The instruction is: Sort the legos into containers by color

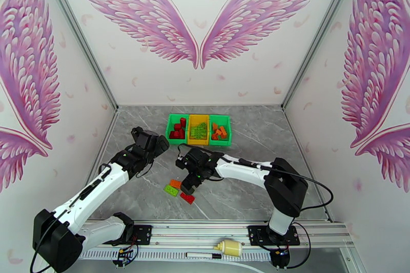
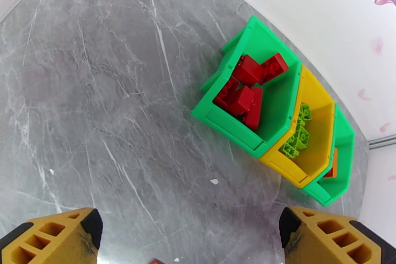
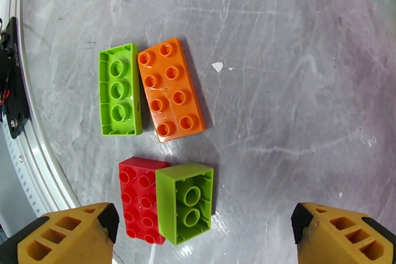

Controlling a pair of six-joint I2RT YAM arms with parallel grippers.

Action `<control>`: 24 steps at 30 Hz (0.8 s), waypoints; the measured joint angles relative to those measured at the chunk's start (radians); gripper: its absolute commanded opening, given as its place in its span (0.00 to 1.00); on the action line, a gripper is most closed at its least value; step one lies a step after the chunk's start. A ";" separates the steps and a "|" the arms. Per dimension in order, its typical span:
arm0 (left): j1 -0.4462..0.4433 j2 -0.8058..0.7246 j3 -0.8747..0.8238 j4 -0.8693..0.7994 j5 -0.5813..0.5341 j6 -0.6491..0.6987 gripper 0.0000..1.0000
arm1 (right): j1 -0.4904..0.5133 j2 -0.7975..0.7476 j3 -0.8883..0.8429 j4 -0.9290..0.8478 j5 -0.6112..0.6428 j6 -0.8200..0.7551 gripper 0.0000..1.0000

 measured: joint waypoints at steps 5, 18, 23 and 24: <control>0.003 0.000 0.000 -0.022 -0.008 -0.008 0.99 | 0.009 0.052 0.023 -0.037 0.063 0.028 0.88; 0.028 -0.005 -0.002 -0.038 0.013 0.128 0.99 | 0.004 0.063 0.034 -0.100 0.205 0.169 0.77; 0.038 -0.049 -0.002 -0.047 0.083 0.331 0.99 | 0.001 0.091 0.083 -0.121 0.204 0.238 0.74; 0.038 -0.068 -0.002 -0.051 0.099 0.381 0.99 | 0.001 0.097 0.089 -0.121 0.204 0.249 0.74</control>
